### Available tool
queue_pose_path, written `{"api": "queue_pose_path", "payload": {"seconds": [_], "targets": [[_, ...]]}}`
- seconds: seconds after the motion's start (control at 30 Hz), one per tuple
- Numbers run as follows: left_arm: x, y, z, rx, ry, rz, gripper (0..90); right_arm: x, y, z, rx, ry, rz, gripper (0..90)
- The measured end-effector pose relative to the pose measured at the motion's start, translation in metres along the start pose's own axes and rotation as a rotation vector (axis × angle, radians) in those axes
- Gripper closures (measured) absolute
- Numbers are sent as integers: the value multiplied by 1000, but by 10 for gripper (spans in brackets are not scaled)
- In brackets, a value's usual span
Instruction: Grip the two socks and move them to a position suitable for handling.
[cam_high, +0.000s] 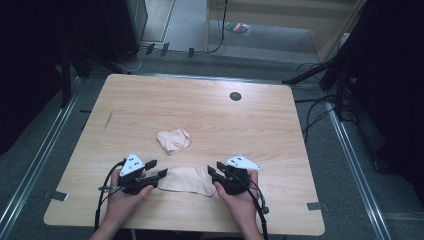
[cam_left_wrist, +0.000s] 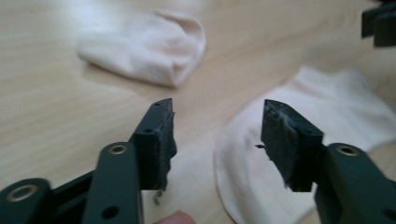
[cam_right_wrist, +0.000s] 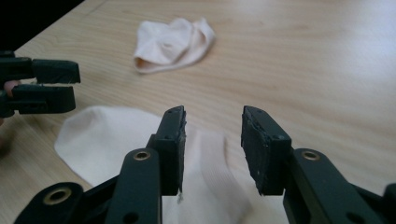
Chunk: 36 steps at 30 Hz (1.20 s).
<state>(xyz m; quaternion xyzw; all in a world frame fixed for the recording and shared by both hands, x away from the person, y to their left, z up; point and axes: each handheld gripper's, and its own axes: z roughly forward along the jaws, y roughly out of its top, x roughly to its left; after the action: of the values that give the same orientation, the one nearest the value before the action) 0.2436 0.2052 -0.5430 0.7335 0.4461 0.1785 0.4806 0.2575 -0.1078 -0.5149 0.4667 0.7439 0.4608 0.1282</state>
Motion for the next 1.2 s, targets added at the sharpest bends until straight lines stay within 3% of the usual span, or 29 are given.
{"api": "queue_pose_path", "payload": {"seconds": [0.03,0.1,0.17,0.3,0.33,0.4,0.43,0.47,0.57,0.67,0.73,0.8,0.83,0.97,1.03,1.1,1.2], "targets": [[10,2,-2,-50,20,-24,386,6,9,9,-3,4,-35,624],[15,2,-3,-74,34,-48,368,9,14,13,-7,7,-49,636],[27,2,-5,-107,68,-70,331,16,31,29,-17,22,-62,666],[34,1,-5,-118,105,-89,318,23,46,48,-3,34,-88,684],[38,0,-4,-124,113,-103,318,26,54,62,11,39,-99,699],[38,-1,-4,-128,113,-114,318,26,58,70,20,42,-103,705],[39,-1,-4,-131,117,-122,317,27,65,84,30,37,-124,707],[39,-1,-4,-134,123,-126,317,27,65,84,30,37,-124,707],[40,-2,-2,-116,147,-136,343,26,77,110,57,35,-131,710],[40,-2,-2,-116,144,-146,343,26,82,122,68,45,-142,696],[41,-2,-1,-109,149,-153,333,25,86,139,89,51,-153,635],[41,-2,-1,-106,148,-157,341,25,87,144,89,52,-156,594],[42,-1,-1,-98,144,-162,341,25,88,153,92,35,-144,548],[43,-1,0,-93,140,-169,347,27,88,164,107,47,-132,546],[43,-1,0,-92,139,-173,350,30,86,172,136,31,-148,546],[43,-1,0,-89,138,-176,355,33,83,181,133,-5,-177,537],[43,-1,0,-82,138,-178,358,35,82,184,140,-9,-191,577]]}}
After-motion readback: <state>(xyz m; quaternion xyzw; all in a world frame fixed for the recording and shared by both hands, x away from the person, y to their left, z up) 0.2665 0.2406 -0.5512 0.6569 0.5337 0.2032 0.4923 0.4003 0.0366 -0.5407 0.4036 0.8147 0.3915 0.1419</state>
